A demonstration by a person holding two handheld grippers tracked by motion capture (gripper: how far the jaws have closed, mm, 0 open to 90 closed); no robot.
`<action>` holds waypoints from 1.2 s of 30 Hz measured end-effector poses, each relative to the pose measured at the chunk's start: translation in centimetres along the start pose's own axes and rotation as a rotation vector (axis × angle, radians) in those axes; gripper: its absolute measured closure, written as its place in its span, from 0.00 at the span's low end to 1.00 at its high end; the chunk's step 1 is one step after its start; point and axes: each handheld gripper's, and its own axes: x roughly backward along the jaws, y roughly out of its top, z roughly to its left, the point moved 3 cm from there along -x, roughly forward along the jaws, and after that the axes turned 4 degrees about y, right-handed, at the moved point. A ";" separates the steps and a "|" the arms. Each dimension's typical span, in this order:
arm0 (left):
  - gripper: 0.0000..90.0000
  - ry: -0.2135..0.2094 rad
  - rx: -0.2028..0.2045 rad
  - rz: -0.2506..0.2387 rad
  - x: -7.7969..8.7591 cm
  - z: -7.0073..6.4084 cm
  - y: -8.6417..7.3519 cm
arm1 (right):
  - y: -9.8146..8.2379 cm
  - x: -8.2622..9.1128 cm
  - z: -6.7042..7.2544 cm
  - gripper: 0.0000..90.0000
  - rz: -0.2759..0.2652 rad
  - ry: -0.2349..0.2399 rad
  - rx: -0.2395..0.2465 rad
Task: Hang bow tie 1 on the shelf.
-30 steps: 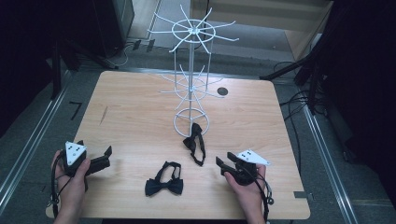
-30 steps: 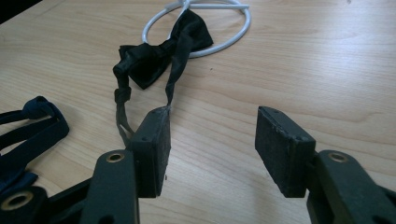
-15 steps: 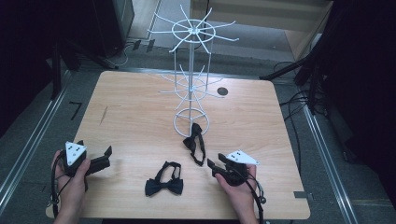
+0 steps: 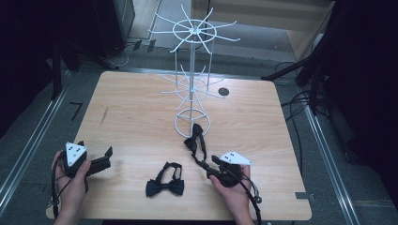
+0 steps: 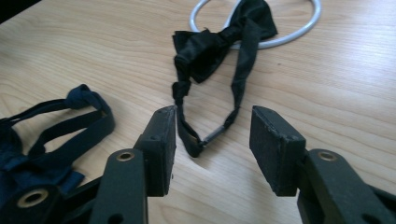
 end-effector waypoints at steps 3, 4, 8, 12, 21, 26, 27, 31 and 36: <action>0.00 0.000 0.000 0.000 0.0 0.0 0.0 | 0.0 -0.1 0.3 0.60 0.004 0.009 0.002; 0.00 0.000 0.001 0.000 0.0 0.0 0.0 | 0.0 -0.3 0.5 0.61 0.007 0.016 0.004; 0.00 0.001 0.002 0.000 0.0 0.0 0.0 | 0.0 -0.7 1.0 0.60 0.011 0.016 0.015; 0.00 0.001 0.002 0.001 0.0 0.0 0.0 | -0.1 -1.2 1.5 0.60 0.019 0.020 0.012; 0.00 0.000 0.005 0.001 0.0 0.0 0.0 | -0.1 -2.2 2.7 0.60 0.042 0.044 0.028; 0.00 -0.001 0.007 -0.001 0.0 0.0 0.0 | 0.0 -2.7 3.3 0.60 0.049 0.061 0.032; 0.00 -0.001 0.007 -0.001 0.0 0.0 0.0 | 0.0 -2.8 3.5 0.60 0.050 0.064 0.034; 0.00 0.000 0.006 -0.002 0.0 0.0 0.0 | 0.1 -2.7 4.0 0.60 0.050 0.074 0.035; 0.00 -0.001 0.006 -0.002 0.0 0.0 0.0 | 0.4 -2.3 4.8 0.59 0.034 0.076 0.052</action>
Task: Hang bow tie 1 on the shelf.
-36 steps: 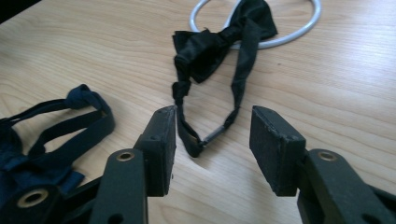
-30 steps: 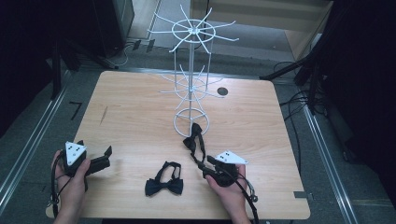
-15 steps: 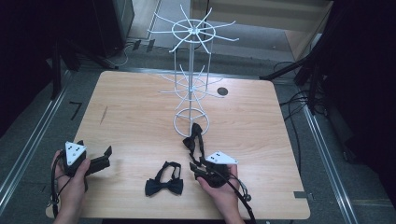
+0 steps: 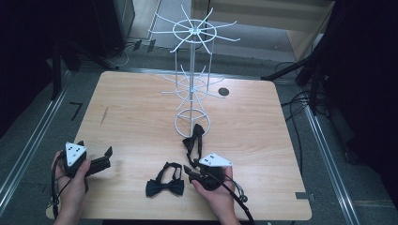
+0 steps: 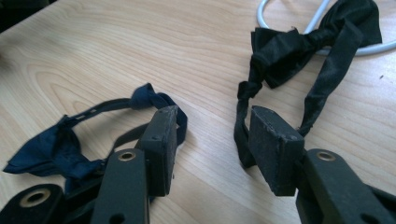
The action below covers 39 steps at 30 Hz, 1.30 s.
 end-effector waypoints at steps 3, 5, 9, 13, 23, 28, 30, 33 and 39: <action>0.00 0.000 0.000 0.000 0.0 0.0 0.0 | 0.2 0.2 0.4 0.59 -0.008 0.004 0.006; 0.00 0.001 0.001 0.001 0.0 0.0 0.0 | 0.3 0.2 0.7 0.59 -0.009 0.011 0.009; 0.00 0.001 0.000 0.000 0.0 0.0 0.0 | 0.4 -0.1 1.2 0.59 -0.004 0.024 0.019; 0.00 0.003 -0.001 0.000 0.0 0.0 0.0 | 0.4 -0.7 1.5 0.58 0.003 0.025 0.021; 0.00 0.003 0.000 0.000 0.0 0.0 0.0 | 0.9 -2.0 1.9 0.57 0.014 0.025 0.013; 0.00 0.001 0.000 0.000 0.0 0.0 0.0 | 0.7 -2.9 2.0 0.57 0.033 0.020 0.016; 0.00 0.001 0.001 0.001 0.0 0.0 0.0 | 0.5 -3.3 2.1 0.57 0.046 0.018 0.020; 0.00 0.001 0.001 0.001 0.0 0.0 0.0 | 0.2 -3.6 2.2 0.59 0.074 0.016 0.032; 0.00 0.001 0.000 -0.001 0.0 0.0 0.0 | -0.1 -3.7 2.2 0.69 0.106 0.018 0.050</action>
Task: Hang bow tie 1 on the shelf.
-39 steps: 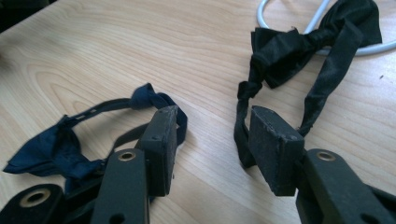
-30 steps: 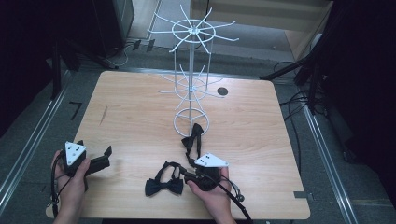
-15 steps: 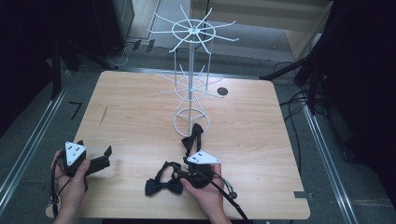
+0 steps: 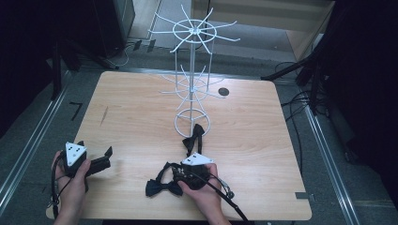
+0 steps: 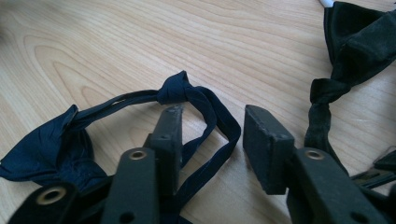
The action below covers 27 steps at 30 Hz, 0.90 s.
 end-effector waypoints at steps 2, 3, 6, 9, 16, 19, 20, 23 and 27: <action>0.00 0.000 -0.001 -0.001 0.0 0.0 0.0 | 0.0 0.1 0.0 0.75 0.005 0.000 0.004; 0.00 0.000 -0.001 -0.001 0.0 0.0 0.0 | -0.1 0.1 0.0 0.78 0.005 -0.002 0.010; 0.00 0.000 -0.003 -0.001 0.0 0.0 0.0 | -0.2 0.1 0.1 0.88 0.011 -0.006 0.039; 0.00 -0.002 -0.002 0.001 0.0 0.0 0.0 | -0.3 0.2 0.1 0.97 0.020 0.009 0.042; 0.00 -0.002 0.001 0.002 0.0 0.0 0.0 | -0.1 0.8 0.3 1.00 -0.002 0.039 0.049; 0.00 -0.002 0.000 0.000 0.0 0.0 0.0 | 0.2 1.4 0.4 1.00 -0.031 0.036 0.050; 0.00 -0.002 -0.003 0.000 0.0 0.0 0.0 | 0.3 1.6 0.3 1.00 -0.045 0.039 0.055; 0.00 -0.001 -0.003 -0.001 0.0 0.0 0.0 | 0.7 2.3 0.5 1.00 -0.085 0.041 0.061; 0.00 0.000 -0.005 -0.001 0.0 0.0 0.0 | 1.3 3.3 0.5 1.00 -0.125 0.042 0.070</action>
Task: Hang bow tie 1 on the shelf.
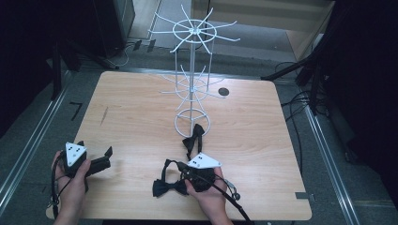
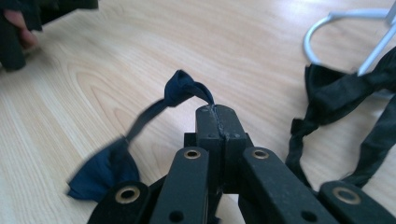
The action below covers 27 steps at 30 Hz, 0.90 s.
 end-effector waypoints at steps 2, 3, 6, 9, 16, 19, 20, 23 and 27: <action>0.00 0.001 -0.001 0.000 0.0 0.0 0.0 | 0.4 0.4 0.0 1.00 -0.015 -0.004 0.001; 0.00 0.001 -0.001 -0.001 0.0 0.0 0.0 | 0.6 0.6 0.0 1.00 -0.023 -0.003 0.005; 0.00 0.001 0.000 0.000 0.0 0.0 0.0 | 1.1 1.3 0.0 1.00 -0.046 -0.007 0.015; 0.00 -0.001 -0.003 0.002 0.0 0.0 0.0 | 1.5 1.8 -0.2 1.00 -0.064 -0.015 0.016; 0.00 0.001 0.004 0.000 0.0 0.0 0.0 | 2.8 3.3 -0.4 1.00 -0.113 -0.015 0.011; 0.00 0.002 0.004 0.001 0.0 0.0 0.0 | 3.4 4.0 -0.5 1.00 -0.136 -0.022 0.018; 0.00 0.002 0.005 0.001 0.0 0.0 0.0 | 3.6 4.2 -0.6 1.00 -0.143 -0.024 0.014; 0.00 0.002 0.005 0.003 0.0 0.0 0.0 | 4.2 4.9 -1.1 1.00 -0.162 -0.036 0.009; 0.00 0.002 0.004 0.001 0.0 0.0 0.0 | 4.8 5.7 -1.8 1.00 -0.180 -0.048 0.004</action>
